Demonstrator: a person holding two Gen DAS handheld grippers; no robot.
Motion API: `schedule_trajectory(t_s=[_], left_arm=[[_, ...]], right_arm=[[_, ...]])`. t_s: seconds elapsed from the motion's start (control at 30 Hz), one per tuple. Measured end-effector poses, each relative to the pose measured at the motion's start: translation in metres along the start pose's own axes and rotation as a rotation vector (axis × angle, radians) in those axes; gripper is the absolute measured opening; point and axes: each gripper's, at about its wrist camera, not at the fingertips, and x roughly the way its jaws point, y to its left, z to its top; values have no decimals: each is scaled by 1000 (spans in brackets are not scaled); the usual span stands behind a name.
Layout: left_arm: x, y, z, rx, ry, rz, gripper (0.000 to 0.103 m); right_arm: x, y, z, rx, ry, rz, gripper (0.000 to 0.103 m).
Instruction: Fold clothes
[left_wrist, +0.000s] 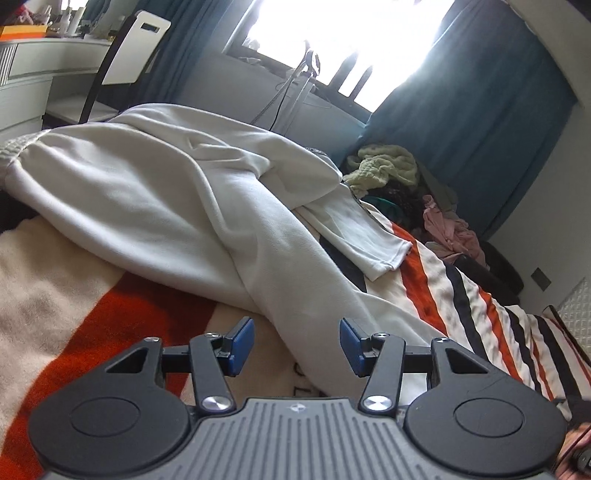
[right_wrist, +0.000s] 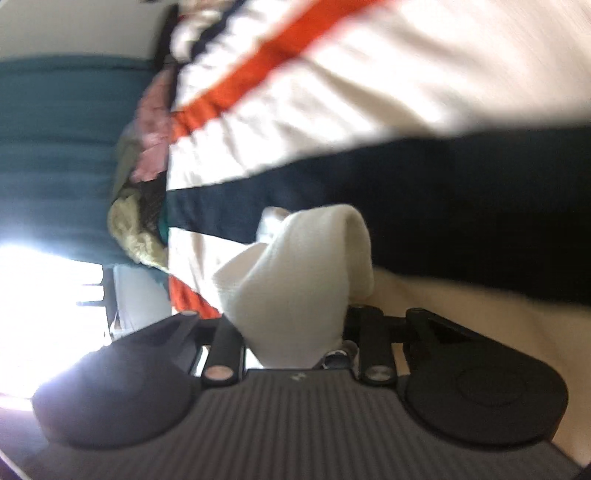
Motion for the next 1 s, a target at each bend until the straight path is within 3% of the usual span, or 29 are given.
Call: schedule_trajectory(t_s=[0.1,0.2,0.3,0.37,0.43,0.5,0.6,0.63,0.7,0.73,0.83,0.87,1.0], left_arm=[[-9,-2,1,0,-72,-9,52],[-18,-4,3,7,-126,-14,53],[-20,-5,4,8,-132,-4,54],[-16,-5,4,8,-113,-1,53],[-14,-6,3,16,-98,5,53],[-14,-8,2,36,-96,17,54],[-13,-7,-1,31,-79,19,55],[-13,-7,-1,34,-76,20,55],[-13,-6,0,42,-77,28,55],[-15,-6,-1,39,-80,31,55],[-17,-2,-1,13,-74,11,56],[-16,0,-1,5,-69,3,56],[-9,2,-3,-9,-41,-7,56]], right_arm=[[-14,45,15,-148,-82,105,21],[-39,95,21,-376,-164,254,21],[-64,125,16,-647,-252,342,19],[-68,125,18,-734,-287,352,19],[-59,104,23,-706,-252,288,20],[-40,74,35,-616,-156,147,20],[3,30,68,-345,103,-135,22],[11,13,74,-257,171,-175,22],[12,-10,80,-118,227,-174,28],[8,-14,79,-82,221,-143,37],[-6,-17,74,-45,192,-95,78],[-8,-16,72,-33,188,-74,87],[7,-12,78,30,242,-25,87]])
